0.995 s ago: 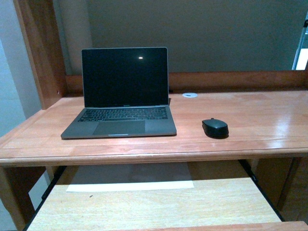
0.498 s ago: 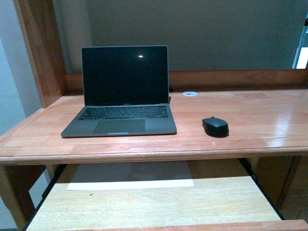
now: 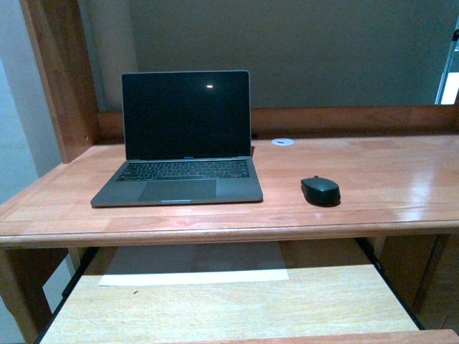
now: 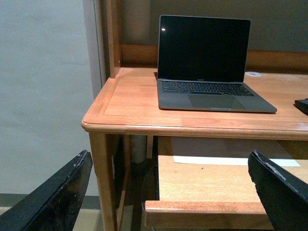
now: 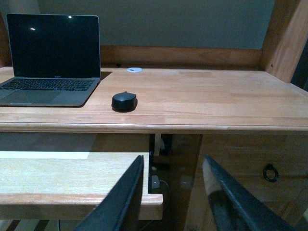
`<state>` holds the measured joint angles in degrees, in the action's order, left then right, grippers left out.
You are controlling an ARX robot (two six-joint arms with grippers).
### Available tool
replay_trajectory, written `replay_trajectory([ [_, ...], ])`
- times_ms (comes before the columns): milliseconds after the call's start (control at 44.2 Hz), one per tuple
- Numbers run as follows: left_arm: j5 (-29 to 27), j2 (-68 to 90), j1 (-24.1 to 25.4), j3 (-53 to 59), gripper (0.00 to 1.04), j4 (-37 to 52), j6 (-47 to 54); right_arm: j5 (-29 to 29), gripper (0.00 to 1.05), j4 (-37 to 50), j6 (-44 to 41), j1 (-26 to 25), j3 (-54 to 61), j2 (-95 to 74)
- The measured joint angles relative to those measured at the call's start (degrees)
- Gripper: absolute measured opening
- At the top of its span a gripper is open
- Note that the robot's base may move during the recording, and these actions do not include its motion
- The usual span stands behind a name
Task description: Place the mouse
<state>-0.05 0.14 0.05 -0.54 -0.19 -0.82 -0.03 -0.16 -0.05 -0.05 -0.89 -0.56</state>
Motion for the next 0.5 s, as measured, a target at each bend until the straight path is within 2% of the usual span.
replay_trajectory([
  [181, 0.0, 0.0, 0.0, 0.0, 0.98, 0.0, 0.0, 0.0, 0.69, 0.0, 0.0, 0.0, 0.0, 0.0],
  [317, 0.0, 0.0, 0.0, 0.0, 0.98, 0.0, 0.0, 0.0, 0.95, 0.0, 0.0, 0.0, 0.0, 0.0],
  [385, 0.0, 0.0, 0.0, 0.0, 0.98, 0.0, 0.0, 0.0, 1.00, 0.0, 0.0, 0.0, 0.0, 0.0],
  [498, 0.0, 0.0, 0.0, 0.0, 0.98, 0.0, 0.0, 0.0, 0.98, 0.0, 0.0, 0.0, 0.0, 0.0],
])
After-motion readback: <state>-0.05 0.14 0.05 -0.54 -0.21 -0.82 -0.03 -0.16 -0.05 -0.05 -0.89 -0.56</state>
